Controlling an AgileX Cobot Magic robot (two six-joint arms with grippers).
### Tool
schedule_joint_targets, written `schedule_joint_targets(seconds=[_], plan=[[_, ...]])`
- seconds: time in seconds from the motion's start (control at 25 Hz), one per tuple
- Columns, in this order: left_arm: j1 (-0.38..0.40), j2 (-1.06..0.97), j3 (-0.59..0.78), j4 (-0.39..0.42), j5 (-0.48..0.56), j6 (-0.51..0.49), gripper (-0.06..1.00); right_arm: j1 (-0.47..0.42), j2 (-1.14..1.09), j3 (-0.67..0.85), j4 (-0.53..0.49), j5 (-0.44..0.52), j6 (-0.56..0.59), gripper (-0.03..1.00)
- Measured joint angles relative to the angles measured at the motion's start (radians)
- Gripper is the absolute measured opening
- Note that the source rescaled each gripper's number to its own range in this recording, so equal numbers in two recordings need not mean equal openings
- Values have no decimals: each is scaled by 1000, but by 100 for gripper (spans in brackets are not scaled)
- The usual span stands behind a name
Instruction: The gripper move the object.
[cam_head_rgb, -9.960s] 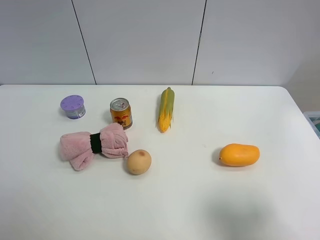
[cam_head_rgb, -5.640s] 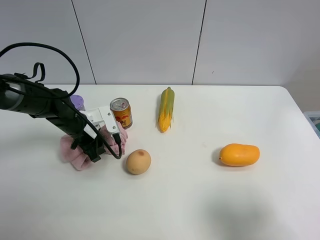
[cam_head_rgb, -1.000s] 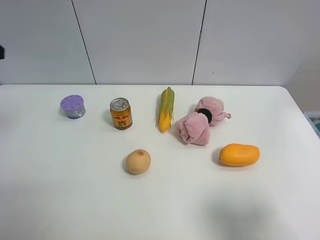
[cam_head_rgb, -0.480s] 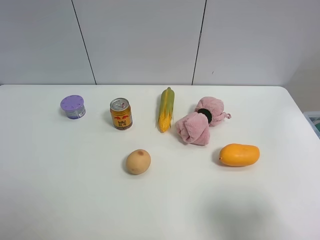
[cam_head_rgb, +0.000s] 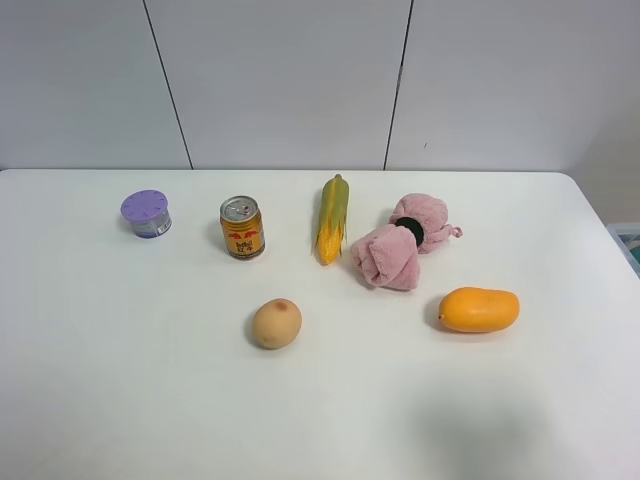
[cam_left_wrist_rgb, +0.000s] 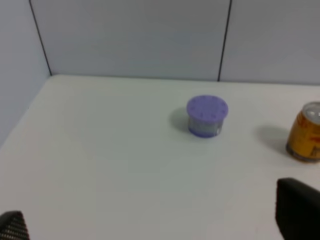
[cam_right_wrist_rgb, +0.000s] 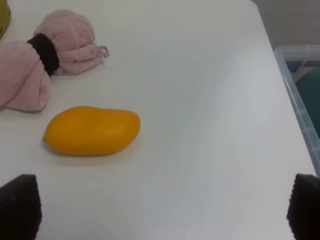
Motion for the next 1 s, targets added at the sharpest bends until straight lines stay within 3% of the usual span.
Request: schedule_joint_targets(seconds=[0.24,1.0], plan=[[0,-1,9,-7,108,0,99,0,0,0,0,0,0,100],[0,-3,39,-7,98,30,99,0,0,0,0,0,0,100]])
